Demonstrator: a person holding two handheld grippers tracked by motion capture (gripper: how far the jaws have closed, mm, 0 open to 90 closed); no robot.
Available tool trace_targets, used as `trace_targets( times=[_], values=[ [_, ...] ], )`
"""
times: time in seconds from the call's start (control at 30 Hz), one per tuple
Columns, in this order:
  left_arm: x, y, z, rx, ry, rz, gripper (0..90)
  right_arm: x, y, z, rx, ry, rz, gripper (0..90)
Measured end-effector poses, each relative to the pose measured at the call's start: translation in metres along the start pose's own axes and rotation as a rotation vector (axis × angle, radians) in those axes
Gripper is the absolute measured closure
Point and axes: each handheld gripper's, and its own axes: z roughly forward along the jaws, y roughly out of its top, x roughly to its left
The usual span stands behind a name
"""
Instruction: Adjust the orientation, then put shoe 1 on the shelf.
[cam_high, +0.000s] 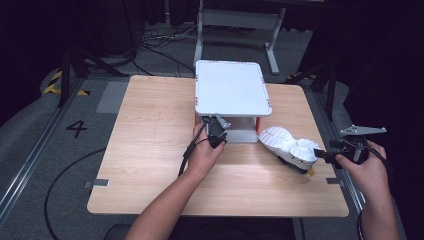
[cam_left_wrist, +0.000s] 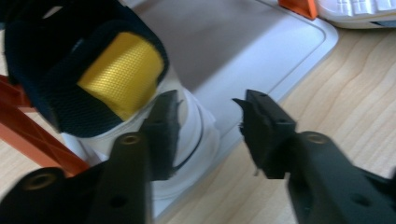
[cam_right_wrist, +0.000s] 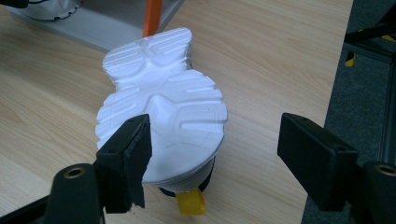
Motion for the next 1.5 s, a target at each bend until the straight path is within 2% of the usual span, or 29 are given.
trace_targets(
  times=[0.03, 0.07, 0.17, 0.2, 0.27, 0.3, 0.33, 0.37, 0.47, 0.57, 0.63, 0.67, 0.77, 0.93, 1.03, 1.23, 1.33, 1.5],
  values=[
    [-0.001, -0.001, -0.004, 0.008, -0.006, -0.001, 52.1, 0.000, -0.001, -0.001, 0.004, -0.004, 0.001, 26.8],
    [-0.003, -0.005, -0.016, 0.004, -0.006, -0.001, 52.7, -0.001, -0.001, -0.002, -0.005, -0.002, 0.004, 26.8],
    [0.000, -0.011, -0.028, 0.011, 0.039, 0.003, 53.7, -0.003, -0.001, -0.004, -0.008, -0.010, 0.007, 26.8],
    [0.003, -0.013, -0.027, 0.019, 0.054, -0.009, 53.7, -0.003, -0.001, -0.004, -0.007, -0.010, 0.005, 26.8],
    [0.008, -0.015, -0.023, 0.023, 0.044, -0.023, 52.5, -0.002, -0.001, -0.003, -0.007, -0.007, 0.005, 26.8],
    [0.012, -0.018, -0.015, 0.017, 0.012, -0.047, 52.5, -0.001, 0.000, -0.003, -0.007, -0.007, 0.000, 26.8],
    [0.013, -0.020, -0.009, 0.016, -0.002, -0.059, 49.1, 0.003, 0.002, -0.003, -0.011, 0.002, -0.010, 26.8],
    [0.014, -0.022, -0.002, -0.008, 0.002, -0.057, 49.8, 0.005, 0.003, -0.003, -0.014, 0.000, -0.014, 26.8],
    [0.015, -0.024, 0.005, -0.056, 0.010, -0.026, 50.9, 0.005, 0.002, -0.005, -0.021, 0.006, -0.013, 26.8],
    [0.015, -0.026, 0.010, -0.097, 0.044, -0.003, 52.1, 0.001, -0.001, -0.007, -0.022, -0.009, -0.005, 26.8],
    [0.014, -0.026, 0.009, -0.083, 0.058, 0.007, 48.5, -0.001, -0.003, -0.008, -0.020, -0.009, 0.000, 26.8],
    [0.013, -0.025, 0.007, -0.065, 0.045, -0.008, 43.3, -0.001, -0.003, -0.010, -0.022, -0.015, 0.005, 26.8],
    [0.008, -0.022, -0.008, -0.049, 0.021, -0.037, 43.2, -0.001, -0.002, -0.013, -0.036, -0.015, 0.004, 26.9],
    [0.006, -0.014, -0.058, 0.053, 0.029, -0.051, 41.2, 0.000, 0.002, -0.013, -0.035, -0.010, 0.003, 28.0],
    [0.011, -0.013, -0.084, 0.078, 0.032, -0.082, 38.5, 0.002, 0.004, -0.009, -0.015, 0.002, -0.001, 28.8],
    [0.033, -0.026, -0.115, 0.119, 0.018, -0.143, 34.7, 0.006, 0.008, -0.006, 0.022, 0.018, -0.014, 29.3],
    [0.047, -0.036, -0.127, 0.142, 0.027, -0.162, 32.0, 0.006, 0.011, -0.005, 0.031, 0.019, -0.026, 27.4],
    [0.073, -0.060, -0.143, 0.187, 0.018, -0.211, 26.2, 0.009, 0.015, -0.001, 0.071, 0.037, -0.052, 25.3]
  ],
)
